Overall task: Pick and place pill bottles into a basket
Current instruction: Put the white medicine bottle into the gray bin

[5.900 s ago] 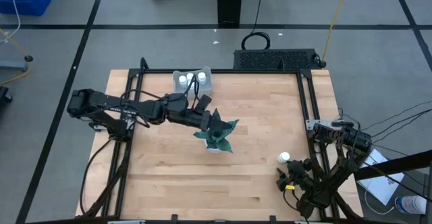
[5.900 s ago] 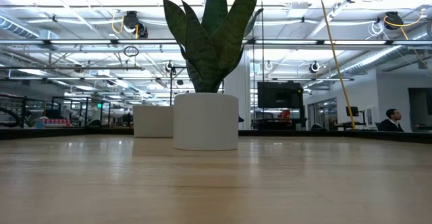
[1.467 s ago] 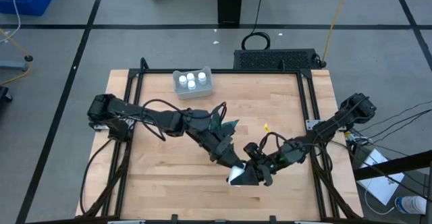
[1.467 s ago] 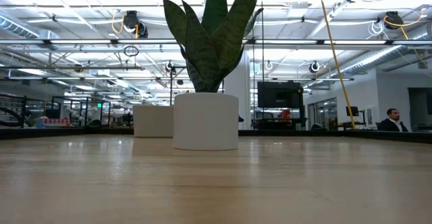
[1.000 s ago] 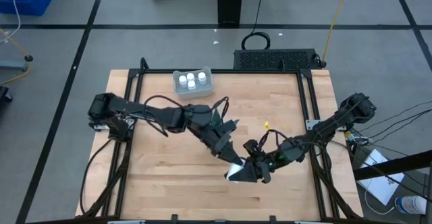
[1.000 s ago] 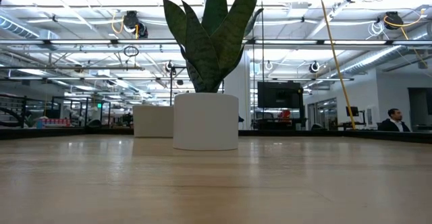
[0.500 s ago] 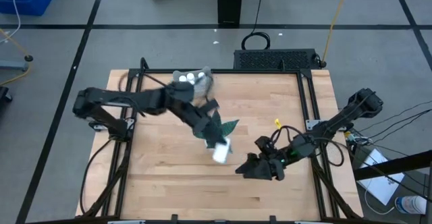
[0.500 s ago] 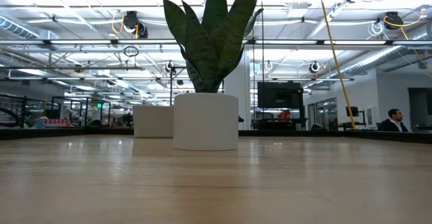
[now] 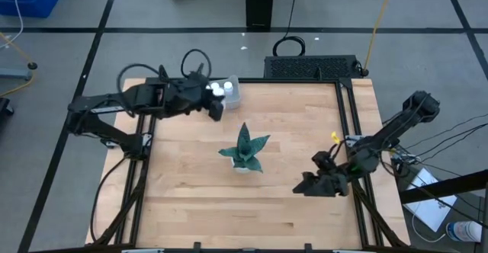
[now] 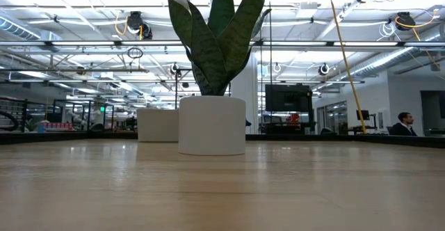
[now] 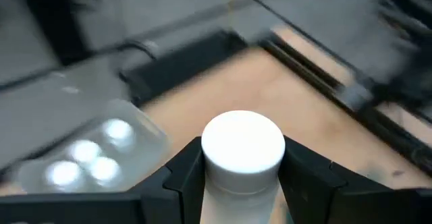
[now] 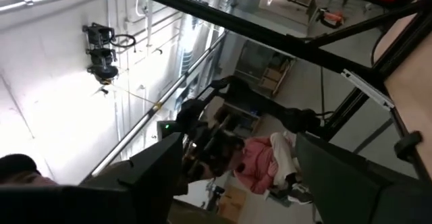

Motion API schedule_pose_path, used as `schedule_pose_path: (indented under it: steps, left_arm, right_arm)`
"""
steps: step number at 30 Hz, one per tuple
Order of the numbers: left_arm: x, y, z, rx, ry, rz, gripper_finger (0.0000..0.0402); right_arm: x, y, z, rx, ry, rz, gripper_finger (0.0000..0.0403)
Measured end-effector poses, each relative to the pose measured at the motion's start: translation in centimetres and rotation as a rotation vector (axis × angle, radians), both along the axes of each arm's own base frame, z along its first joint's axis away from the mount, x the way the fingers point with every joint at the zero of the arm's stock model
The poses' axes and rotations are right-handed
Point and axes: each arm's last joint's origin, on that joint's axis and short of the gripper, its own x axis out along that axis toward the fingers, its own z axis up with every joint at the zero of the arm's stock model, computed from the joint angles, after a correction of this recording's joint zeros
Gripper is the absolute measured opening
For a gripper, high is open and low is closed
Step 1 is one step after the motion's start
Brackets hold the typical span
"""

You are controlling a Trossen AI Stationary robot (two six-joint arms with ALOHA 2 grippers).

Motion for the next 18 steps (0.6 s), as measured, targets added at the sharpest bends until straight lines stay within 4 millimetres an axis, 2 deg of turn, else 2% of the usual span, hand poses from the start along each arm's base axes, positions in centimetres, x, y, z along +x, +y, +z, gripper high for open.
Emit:
schedule_pose_path:
  steps: [3,8,10,14,18]
  left_arm:
    - [0.4,1.5,-1.6,0.029,0.03,0.121,0.0161]
    - [0.5,4.8,-7.5,-0.044,0.099,0.223,0.0161]
    - [0.7,6.1,-9.6,-0.044,0.073,0.239,0.0161]
    - [0.6,7.9,-12.7,0.082,0.016,0.249,0.0161]
    - [-0.4,9.7,-15.6,0.106,-0.059,0.292,0.0161]
  right_arm:
    - [-1.1,-0.4,-0.6,0.009,-0.002,-0.008,0.0279]
    - [-2.3,-1.6,-1.6,0.033,-0.001,-0.06,0.0275]
    - [-2.8,-2.1,-2.1,0.047,0.001,-0.099,0.0275]
    - [-3.5,-3.0,-2.9,0.079,-0.001,-0.165,0.0276]
    - [-4.0,-3.7,-3.2,0.165,-0.001,-0.23,0.0275]
